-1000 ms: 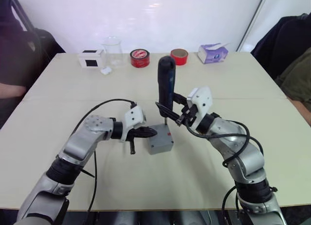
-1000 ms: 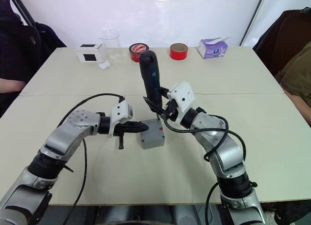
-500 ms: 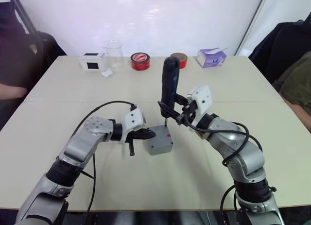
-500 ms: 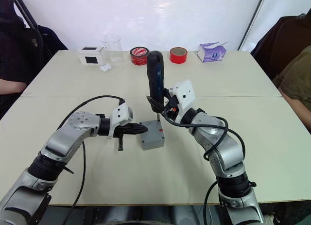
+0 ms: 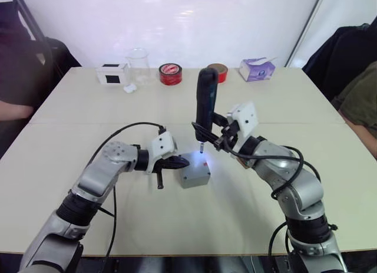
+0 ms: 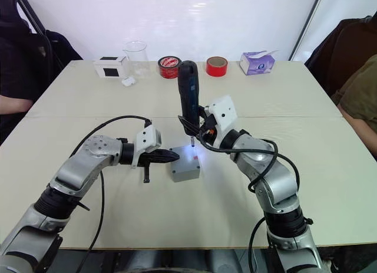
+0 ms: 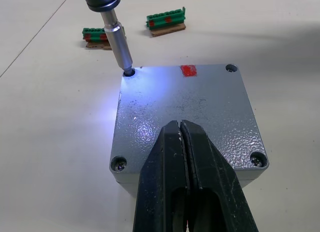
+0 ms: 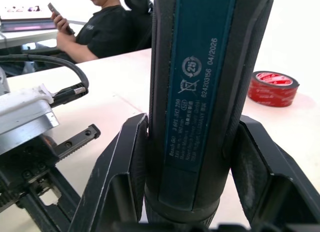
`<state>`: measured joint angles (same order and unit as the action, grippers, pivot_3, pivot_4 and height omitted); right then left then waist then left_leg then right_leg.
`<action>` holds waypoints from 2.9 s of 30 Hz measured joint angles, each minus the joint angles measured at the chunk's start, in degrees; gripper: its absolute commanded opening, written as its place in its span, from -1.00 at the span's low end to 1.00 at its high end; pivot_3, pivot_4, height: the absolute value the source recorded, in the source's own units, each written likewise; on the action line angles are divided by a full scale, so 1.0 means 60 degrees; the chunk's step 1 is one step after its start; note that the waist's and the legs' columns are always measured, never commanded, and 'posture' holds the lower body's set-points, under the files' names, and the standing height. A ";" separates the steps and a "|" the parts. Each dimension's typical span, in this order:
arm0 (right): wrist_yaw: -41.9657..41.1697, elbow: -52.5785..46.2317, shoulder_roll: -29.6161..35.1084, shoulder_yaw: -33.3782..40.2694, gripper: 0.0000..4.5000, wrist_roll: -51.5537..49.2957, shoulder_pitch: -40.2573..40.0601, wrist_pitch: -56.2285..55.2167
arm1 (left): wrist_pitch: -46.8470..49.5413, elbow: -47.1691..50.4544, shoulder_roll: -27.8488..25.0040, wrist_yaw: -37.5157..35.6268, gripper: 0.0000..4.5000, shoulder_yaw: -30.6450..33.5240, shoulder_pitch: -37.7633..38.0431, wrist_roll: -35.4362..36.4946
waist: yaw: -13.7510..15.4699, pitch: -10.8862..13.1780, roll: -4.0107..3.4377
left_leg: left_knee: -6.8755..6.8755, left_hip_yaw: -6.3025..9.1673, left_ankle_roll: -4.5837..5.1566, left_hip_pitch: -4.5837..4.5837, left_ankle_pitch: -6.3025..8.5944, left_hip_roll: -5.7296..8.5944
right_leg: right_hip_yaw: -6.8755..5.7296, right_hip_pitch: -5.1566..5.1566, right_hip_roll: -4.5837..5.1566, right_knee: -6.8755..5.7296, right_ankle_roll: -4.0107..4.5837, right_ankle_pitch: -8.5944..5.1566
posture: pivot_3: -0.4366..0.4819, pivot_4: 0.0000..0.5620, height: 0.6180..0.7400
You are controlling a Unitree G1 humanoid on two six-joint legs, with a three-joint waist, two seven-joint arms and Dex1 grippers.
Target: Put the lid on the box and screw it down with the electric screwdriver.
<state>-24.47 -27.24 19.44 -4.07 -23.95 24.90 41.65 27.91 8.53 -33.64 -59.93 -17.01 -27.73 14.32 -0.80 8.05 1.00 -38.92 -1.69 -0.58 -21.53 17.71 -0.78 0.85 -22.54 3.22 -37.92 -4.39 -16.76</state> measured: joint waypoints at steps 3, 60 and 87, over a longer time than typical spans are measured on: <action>0.0483 0.0084 -0.0228 0.0986 -0.19 -0.1158 0.0713 0.1485 | 0.0115 0.0182 -0.0011 -0.0051 -1.00 0.0095 0.0007 0.0167 | -0.0004 0.0047 -0.0035 | -0.0001 0.0000 -0.0001 -0.0088 -0.0001 0.0004 | -0.0001 -0.0082 0.0009 0.0000 0.0011 0.0010 | -0.05 -0.47 1.00; -0.6008 0.1229 0.7783 0.3476 1.00 -0.1589 -0.0721 0.1778 | 0.1124 0.2532 -0.3958 -0.0182 -0.67 0.3774 0.2448 0.2949 | 0.0048 0.0284 -0.0140 | -0.0042 -0.0014 0.0012 -0.0313 0.0000 -0.0012 | 0.0010 -0.0302 -0.0096 -0.0015 -0.0055 0.0046 | -0.05 -0.47 1.00; -0.8528 0.1669 0.8086 0.6811 1.00 -0.1852 -0.4396 0.0129 | 0.2473 0.3125 -0.5211 -0.1066 0.96 0.7484 0.4866 0.4021 | 0.0018 0.0297 -0.0105 | -0.0034 -0.0023 0.0010 -0.0145 0.0001 -0.0022 | 0.0015 -0.0145 -0.0090 -0.0016 -0.0051 0.0043 | -0.05 -0.47 1.00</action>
<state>-75.64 -17.23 67.96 36.79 -35.06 -1.47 42.43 42.75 27.28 -64.91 -66.33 27.90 1.46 38.45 -0.69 9.83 0.37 -39.12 -1.83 -0.52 -22.40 17.72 -0.90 0.94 -23.41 2.68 -38.01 -4.70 -16.50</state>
